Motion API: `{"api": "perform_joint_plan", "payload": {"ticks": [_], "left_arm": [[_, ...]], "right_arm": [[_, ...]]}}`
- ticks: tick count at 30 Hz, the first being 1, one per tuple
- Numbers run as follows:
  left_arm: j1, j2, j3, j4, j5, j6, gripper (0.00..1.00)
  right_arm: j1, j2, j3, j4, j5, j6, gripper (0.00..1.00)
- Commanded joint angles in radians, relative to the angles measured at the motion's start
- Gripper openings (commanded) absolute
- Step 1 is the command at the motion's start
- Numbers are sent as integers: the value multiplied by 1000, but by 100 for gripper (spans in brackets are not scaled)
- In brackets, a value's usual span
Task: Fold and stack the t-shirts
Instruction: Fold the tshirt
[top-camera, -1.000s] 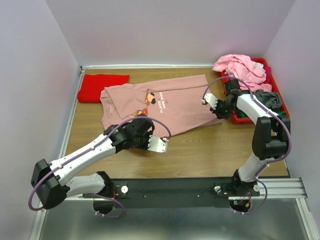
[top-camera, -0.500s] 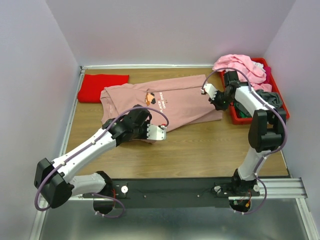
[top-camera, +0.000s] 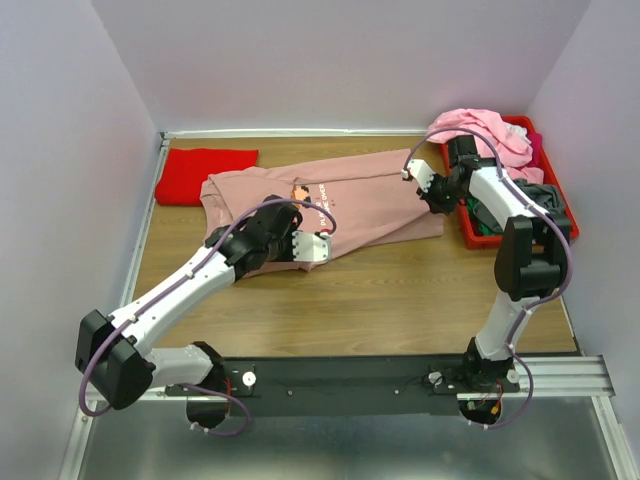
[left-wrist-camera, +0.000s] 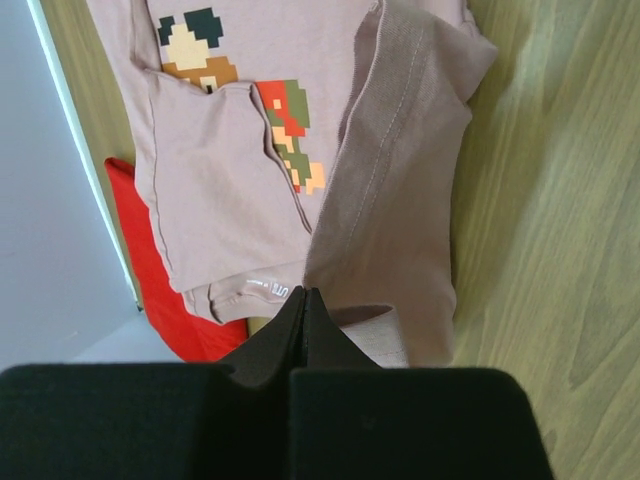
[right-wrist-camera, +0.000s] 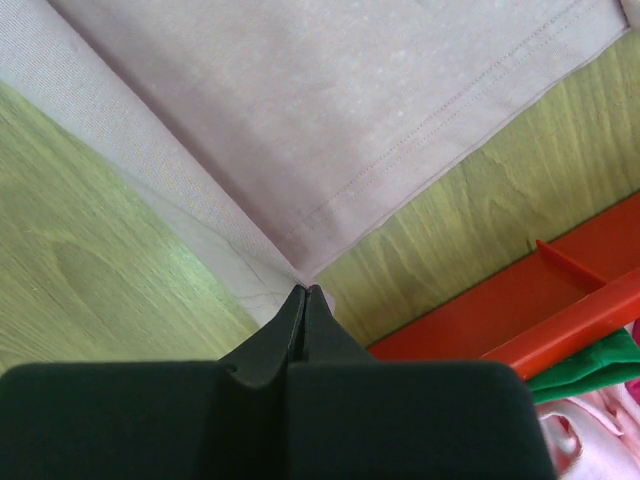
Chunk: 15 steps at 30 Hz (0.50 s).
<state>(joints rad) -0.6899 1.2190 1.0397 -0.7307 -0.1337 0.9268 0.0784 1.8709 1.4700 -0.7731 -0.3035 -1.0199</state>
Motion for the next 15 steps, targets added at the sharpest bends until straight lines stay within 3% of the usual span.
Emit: {"api": "perform_joint_plan", "payload": {"ticks": [1, 15], "left_arm": [[15, -3, 22, 19, -49, 6, 0], [24, -93, 16, 5, -33, -2, 0]], "right_arm": [[-5, 2, 6, -22, -9, -2, 0], [-5, -119, -183, -187, -62, -206, 0]]}}
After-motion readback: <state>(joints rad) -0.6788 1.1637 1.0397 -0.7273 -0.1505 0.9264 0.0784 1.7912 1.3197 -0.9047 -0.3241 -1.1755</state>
